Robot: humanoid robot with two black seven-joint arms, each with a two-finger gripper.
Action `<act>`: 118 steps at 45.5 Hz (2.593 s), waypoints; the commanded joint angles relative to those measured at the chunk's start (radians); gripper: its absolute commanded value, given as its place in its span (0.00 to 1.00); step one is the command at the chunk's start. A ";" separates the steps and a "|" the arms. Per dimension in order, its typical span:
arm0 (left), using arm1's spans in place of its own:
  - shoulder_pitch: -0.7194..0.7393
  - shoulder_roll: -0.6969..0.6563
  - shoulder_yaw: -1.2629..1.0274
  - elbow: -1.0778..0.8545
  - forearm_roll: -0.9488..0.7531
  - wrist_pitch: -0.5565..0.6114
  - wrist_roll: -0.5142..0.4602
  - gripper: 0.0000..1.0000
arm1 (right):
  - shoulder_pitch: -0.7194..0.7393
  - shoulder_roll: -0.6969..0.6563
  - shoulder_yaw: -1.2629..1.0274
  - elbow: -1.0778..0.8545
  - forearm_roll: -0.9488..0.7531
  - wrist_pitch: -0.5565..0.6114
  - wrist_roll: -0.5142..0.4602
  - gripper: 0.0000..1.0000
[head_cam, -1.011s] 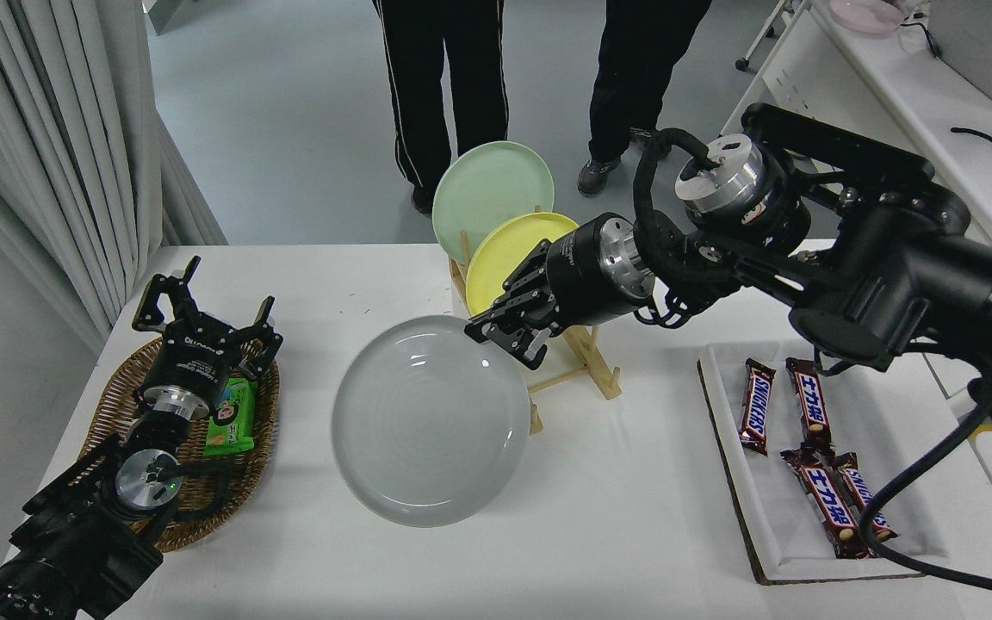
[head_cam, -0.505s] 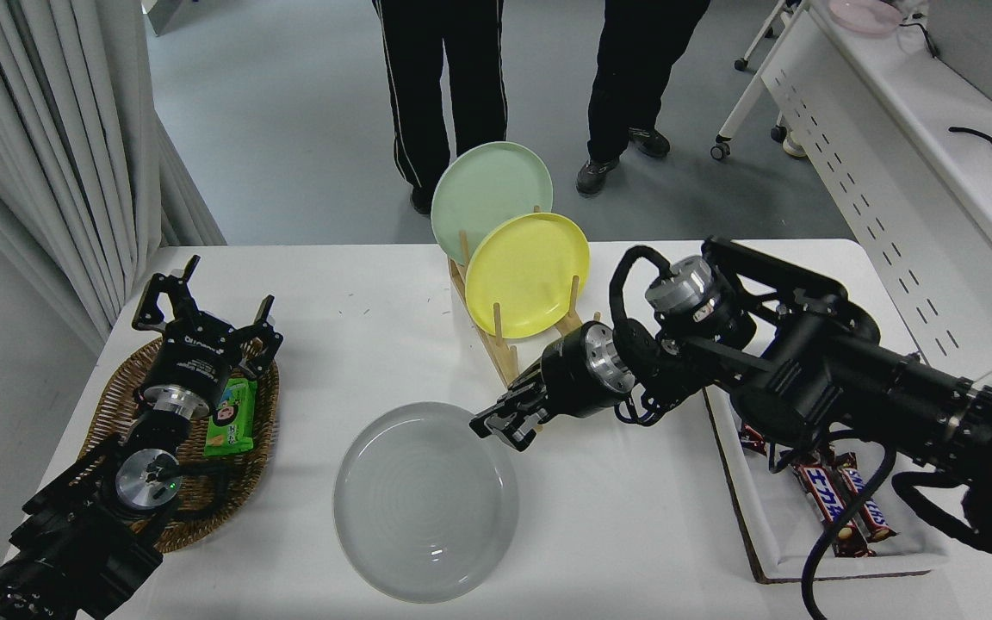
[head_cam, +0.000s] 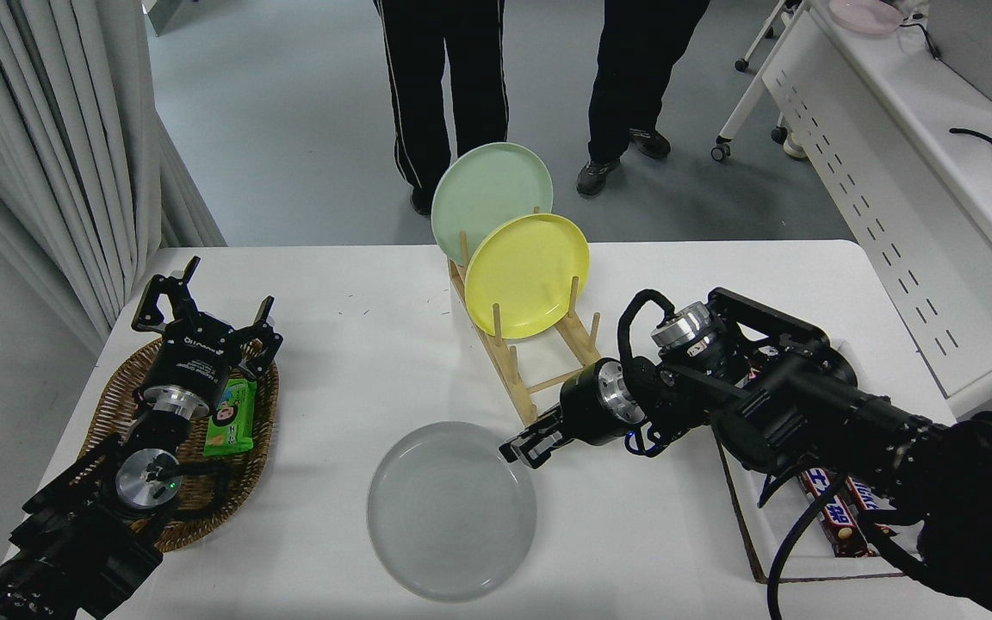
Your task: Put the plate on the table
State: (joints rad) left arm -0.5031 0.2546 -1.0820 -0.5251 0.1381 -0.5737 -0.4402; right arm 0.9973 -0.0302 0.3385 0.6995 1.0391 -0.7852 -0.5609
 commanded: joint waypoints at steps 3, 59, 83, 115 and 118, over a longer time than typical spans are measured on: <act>0.000 0.000 -0.001 0.000 0.000 0.000 0.000 1.00 | -0.037 0.030 0.004 -0.103 -0.008 0.000 -0.001 0.00; 0.000 0.000 0.001 0.000 0.000 0.000 0.000 1.00 | -0.055 0.030 0.019 -0.209 -0.016 0.067 -0.001 0.00; 0.000 0.000 0.001 0.000 0.000 0.000 0.000 1.00 | -0.058 0.030 0.016 -0.195 -0.013 0.066 -0.001 0.00; 0.000 0.000 0.001 -0.001 0.000 0.000 0.000 1.00 | -0.054 0.030 0.004 -0.072 -0.016 0.112 0.001 1.00; 0.000 0.000 -0.001 0.000 0.000 0.000 0.000 1.00 | -0.051 0.030 0.004 -0.013 -0.010 0.109 -0.001 0.99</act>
State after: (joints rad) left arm -0.5031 0.2546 -1.0815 -0.5251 0.1381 -0.5737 -0.4403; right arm 0.9350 0.0001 0.3455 0.5646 1.0227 -0.6832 -0.5599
